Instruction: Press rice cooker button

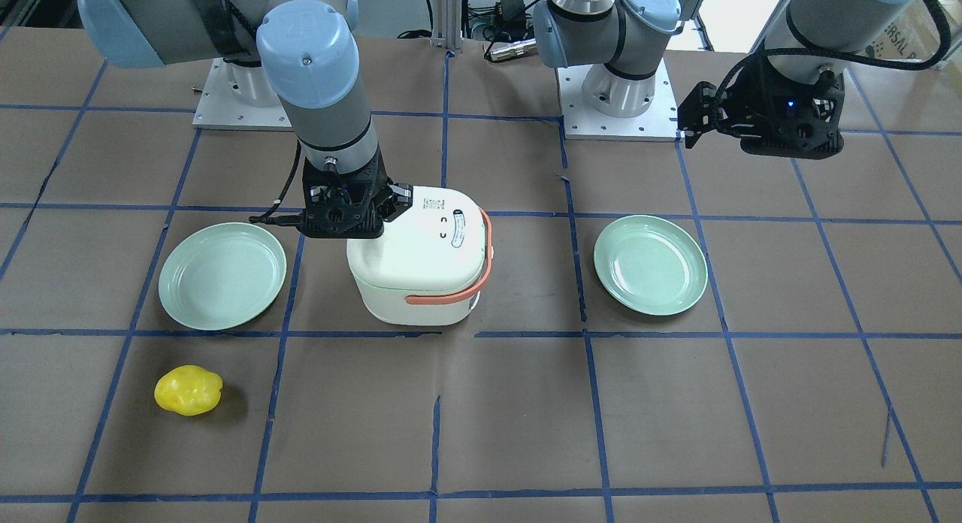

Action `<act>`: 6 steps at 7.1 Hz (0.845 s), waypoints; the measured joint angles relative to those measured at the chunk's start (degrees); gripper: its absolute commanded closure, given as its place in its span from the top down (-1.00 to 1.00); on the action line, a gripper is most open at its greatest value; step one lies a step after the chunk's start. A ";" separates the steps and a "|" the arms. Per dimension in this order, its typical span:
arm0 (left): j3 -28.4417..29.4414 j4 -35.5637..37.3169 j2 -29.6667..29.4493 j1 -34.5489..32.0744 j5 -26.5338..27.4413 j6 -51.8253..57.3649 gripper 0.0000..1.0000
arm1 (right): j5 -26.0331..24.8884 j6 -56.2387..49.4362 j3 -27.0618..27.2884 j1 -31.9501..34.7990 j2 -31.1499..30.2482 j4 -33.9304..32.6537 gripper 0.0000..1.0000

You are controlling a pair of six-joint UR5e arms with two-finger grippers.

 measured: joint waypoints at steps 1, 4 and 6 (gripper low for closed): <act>0.00 0.00 0.00 0.00 0.00 0.00 1.00 | -0.22 0.14 -2.10 -0.05 -0.43 0.90 1.00; 0.00 0.00 -0.02 0.00 0.00 0.00 1.00 | -4.28 -0.70 -9.99 -1.60 -0.81 4.93 0.99; 0.00 0.00 -0.03 0.00 0.00 0.00 1.00 | -5.95 -4.41 -11.53 -4.73 -0.98 6.23 0.99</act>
